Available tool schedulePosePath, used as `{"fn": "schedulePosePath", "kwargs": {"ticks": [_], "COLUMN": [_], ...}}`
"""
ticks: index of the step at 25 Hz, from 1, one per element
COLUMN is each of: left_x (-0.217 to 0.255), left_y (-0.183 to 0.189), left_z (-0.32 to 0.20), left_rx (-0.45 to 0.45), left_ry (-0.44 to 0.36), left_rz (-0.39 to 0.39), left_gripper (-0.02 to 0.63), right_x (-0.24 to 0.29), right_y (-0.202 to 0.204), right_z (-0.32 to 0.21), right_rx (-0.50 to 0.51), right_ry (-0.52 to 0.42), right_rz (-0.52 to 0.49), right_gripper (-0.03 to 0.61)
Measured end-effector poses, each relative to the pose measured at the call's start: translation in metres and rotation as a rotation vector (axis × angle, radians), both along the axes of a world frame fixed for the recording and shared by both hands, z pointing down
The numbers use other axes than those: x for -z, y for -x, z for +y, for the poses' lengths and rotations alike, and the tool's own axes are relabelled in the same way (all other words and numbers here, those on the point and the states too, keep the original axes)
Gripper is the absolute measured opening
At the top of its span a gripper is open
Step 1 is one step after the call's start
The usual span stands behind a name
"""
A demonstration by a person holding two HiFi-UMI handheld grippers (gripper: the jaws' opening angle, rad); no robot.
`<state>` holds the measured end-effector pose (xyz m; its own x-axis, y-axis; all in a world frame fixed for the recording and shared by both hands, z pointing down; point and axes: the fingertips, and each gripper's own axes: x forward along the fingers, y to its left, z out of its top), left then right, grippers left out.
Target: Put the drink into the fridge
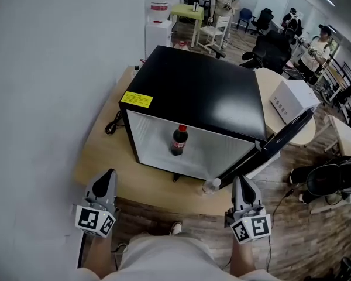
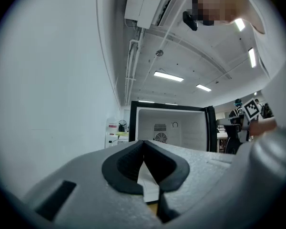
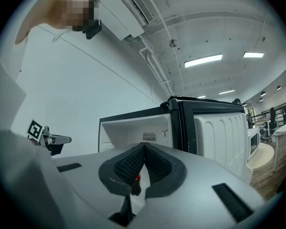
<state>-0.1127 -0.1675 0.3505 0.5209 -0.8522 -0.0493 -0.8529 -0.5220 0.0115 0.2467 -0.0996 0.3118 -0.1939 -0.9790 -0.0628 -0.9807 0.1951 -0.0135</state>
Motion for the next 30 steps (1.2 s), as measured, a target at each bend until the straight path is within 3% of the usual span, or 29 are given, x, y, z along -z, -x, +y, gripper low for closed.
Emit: {"fn": "schedulePosePath", "kwargs": {"ticks": [10,19,30], "left_x": [0.003,0.007,0.003], "left_y": [0.02,0.007,0.018], "left_z": [0.003,-0.005,-0.008], "left_rx": [0.066,0.008,0.016], "left_ry": [0.049,0.049,0.045], "left_rz": [0.017,0.016,0.025], "left_gripper": [0.015,0.015,0.015], "right_x": [0.002,0.001,0.004], "right_y": [0.006,0.035,0.048], "right_z": [-0.028,-0.038,-0.045], "right_rx": [0.031,0.077,0.079], "right_ry": [0.011,0.026,0.022], "right_rz": [0.023,0.021,0.031], "right_gripper": [0.0,0.0,0.0]}}
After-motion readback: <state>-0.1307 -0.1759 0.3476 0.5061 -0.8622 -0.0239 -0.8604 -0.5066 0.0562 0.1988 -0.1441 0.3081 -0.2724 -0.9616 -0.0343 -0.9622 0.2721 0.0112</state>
